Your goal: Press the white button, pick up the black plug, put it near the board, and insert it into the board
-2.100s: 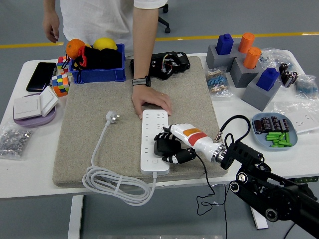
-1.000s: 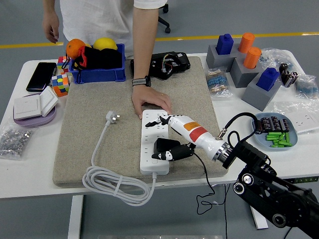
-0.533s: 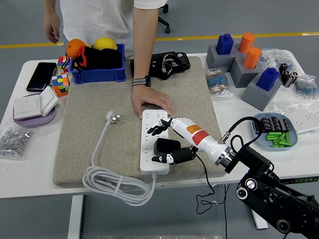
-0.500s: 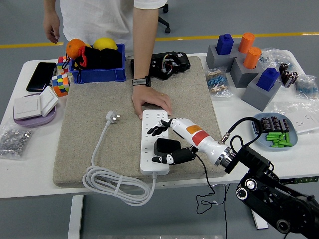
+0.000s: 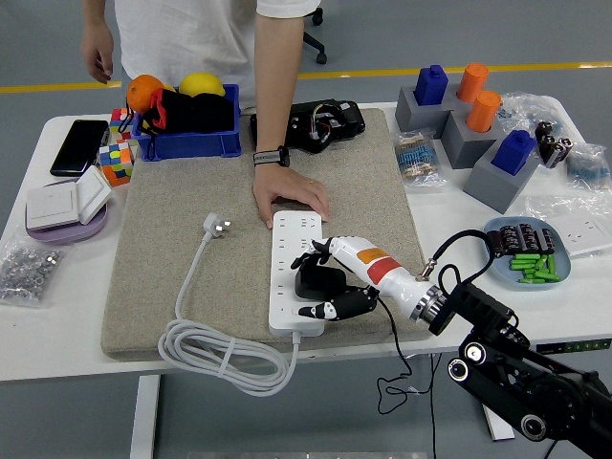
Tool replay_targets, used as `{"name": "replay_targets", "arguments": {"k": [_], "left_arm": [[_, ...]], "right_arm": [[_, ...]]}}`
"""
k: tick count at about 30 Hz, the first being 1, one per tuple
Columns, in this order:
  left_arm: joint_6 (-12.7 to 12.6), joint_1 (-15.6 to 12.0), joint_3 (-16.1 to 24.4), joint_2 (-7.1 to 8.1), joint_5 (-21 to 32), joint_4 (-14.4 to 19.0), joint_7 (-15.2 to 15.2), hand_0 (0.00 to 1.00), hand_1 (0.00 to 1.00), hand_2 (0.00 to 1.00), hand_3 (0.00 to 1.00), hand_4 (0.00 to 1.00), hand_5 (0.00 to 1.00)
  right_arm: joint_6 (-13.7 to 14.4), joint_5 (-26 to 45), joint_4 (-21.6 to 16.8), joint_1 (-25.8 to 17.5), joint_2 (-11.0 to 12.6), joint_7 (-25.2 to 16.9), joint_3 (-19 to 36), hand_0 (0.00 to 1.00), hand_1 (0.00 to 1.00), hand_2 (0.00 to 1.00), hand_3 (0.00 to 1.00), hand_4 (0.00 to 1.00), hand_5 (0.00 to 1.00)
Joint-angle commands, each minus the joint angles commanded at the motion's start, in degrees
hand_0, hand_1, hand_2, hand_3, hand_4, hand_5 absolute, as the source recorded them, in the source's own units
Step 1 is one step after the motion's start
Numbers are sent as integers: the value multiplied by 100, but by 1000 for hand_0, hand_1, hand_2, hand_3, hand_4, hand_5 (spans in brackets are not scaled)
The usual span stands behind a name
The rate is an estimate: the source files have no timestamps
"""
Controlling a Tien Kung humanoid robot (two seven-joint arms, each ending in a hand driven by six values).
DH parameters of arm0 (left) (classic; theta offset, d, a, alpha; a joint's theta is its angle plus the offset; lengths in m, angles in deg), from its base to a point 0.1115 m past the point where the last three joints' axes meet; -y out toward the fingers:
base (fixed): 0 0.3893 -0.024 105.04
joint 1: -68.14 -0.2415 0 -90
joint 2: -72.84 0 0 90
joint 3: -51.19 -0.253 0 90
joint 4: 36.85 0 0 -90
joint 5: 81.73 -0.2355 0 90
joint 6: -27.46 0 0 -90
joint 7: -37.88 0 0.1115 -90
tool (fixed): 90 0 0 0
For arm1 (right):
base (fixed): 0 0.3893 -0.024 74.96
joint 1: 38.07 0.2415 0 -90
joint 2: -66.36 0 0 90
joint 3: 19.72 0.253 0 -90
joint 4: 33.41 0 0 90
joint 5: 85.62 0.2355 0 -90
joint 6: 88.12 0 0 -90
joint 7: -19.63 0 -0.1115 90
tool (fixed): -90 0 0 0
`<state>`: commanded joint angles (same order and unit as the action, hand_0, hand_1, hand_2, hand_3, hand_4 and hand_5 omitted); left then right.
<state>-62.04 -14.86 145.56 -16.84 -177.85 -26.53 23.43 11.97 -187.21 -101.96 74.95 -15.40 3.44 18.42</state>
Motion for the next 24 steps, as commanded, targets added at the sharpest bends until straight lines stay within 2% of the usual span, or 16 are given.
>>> {"name": "replay_targets", "arguments": {"k": [5, 17, 24], "left_arm": [[3, 1, 11, -1, -31, 0, -3, 468, 494, 497, 572, 558, 275], [3, 7, 21, 1, -31, 0, 0, 468, 493, 499, 572, 557, 274], [2, 2, 22, 4, -10, 0, -4, 469, 494, 499, 572, 558, 275]], "right_arm": [[-1, 20, 139, 49, -27, -20, -126, 551, 529, 547, 579, 971, 192], [16, 7, 102, 124, -62, -69, -236, 551, 530, 547, 579, 938, 160], [-1, -23, -175, 152, -22, -67, -34, 555, 530, 548, 579, 935, 158]]}}
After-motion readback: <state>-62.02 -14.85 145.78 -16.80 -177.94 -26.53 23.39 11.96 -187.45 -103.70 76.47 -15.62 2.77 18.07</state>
